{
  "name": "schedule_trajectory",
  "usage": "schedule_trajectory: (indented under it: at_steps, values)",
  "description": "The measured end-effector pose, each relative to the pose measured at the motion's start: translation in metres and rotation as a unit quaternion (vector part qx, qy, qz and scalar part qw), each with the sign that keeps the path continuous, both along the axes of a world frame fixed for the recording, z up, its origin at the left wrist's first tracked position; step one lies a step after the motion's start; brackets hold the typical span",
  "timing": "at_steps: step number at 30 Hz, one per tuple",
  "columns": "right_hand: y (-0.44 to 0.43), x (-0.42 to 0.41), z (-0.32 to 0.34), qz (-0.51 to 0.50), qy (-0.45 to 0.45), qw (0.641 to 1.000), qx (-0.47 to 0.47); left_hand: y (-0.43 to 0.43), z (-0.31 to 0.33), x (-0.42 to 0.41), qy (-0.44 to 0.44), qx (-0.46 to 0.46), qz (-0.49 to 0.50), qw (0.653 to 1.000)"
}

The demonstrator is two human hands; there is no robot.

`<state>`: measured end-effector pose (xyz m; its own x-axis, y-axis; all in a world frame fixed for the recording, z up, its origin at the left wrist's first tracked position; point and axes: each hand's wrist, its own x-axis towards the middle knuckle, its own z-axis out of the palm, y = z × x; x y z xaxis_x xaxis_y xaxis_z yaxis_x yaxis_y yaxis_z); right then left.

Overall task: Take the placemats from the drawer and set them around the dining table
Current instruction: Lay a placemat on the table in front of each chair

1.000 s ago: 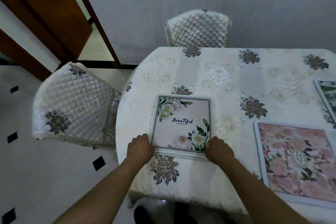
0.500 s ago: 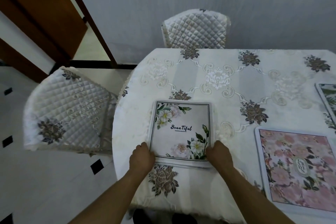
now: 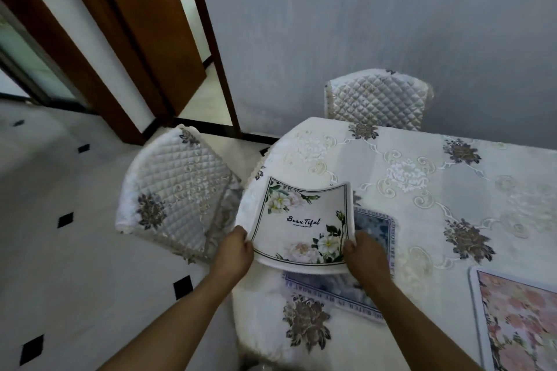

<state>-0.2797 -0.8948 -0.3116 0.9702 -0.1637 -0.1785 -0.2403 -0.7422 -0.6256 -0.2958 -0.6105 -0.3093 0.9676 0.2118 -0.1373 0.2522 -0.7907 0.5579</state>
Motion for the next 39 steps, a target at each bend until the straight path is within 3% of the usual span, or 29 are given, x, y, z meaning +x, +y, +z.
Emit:
schedule_trajectory:
  at_steps: [10, 21, 28, 39]
  values:
    - [0.196, 0.018, 0.049, 0.101, -0.070, 0.992, -0.003, 0.193, 0.047, -0.065, -0.077, 0.001, 0.112, 0.991]
    - [0.462, 0.006, 0.074, 0.160, -0.098, 0.982, 0.016, 0.446, 0.075, -0.119, -0.080, 0.015, 0.213, 0.974]
    - [0.547, 0.049, 0.078, 0.147, -0.090, 0.985, 0.019, 0.531, 0.071, -0.074, -0.072, 0.021, 0.212, 0.974]
    - [0.681, 0.210, 0.066, 0.153, -0.081, 0.982, 0.077, 0.654, 0.080, 0.072, -0.068, 0.037, 0.233, 0.969]
